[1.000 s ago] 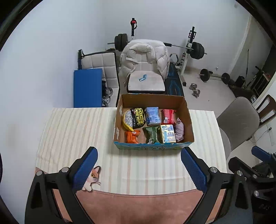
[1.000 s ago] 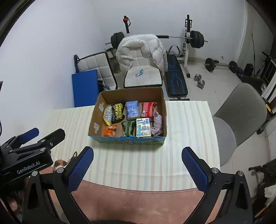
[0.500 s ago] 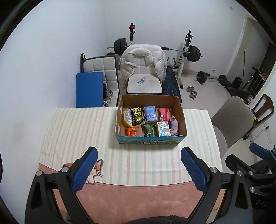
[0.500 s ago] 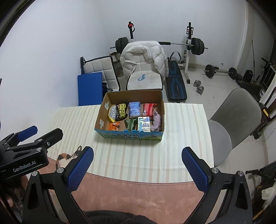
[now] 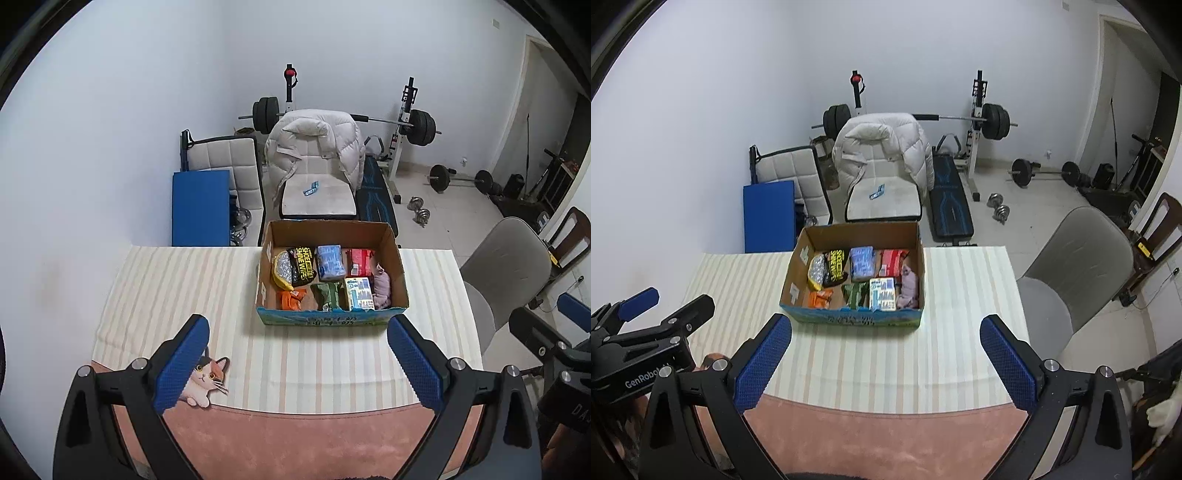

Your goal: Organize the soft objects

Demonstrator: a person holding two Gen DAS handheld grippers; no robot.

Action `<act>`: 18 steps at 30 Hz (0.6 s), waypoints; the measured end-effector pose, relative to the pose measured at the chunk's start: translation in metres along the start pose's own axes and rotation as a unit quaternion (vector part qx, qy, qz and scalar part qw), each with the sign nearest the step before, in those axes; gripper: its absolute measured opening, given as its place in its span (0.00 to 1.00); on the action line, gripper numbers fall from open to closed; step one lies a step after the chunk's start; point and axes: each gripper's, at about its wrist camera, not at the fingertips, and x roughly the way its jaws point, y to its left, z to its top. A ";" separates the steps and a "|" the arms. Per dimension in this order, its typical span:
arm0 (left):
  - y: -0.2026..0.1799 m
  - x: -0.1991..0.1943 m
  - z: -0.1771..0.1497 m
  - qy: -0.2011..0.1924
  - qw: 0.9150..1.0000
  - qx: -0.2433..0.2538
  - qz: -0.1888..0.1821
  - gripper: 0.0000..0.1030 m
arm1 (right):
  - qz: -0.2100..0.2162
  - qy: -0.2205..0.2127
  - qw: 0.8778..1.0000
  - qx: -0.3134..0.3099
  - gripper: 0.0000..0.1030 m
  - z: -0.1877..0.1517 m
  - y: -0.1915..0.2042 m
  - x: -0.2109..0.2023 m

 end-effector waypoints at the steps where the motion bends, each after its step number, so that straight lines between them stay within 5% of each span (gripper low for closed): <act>1: 0.000 0.000 0.000 0.000 1.000 0.000 0.000 0.96 | -0.003 -0.003 1.000 0.000 1.00 0.001 0.000 0.000; 18: -0.001 -0.001 0.003 -0.004 1.000 -0.003 -0.001 0.96 | -0.011 -0.011 1.000 -0.002 1.00 0.005 -0.001 -0.007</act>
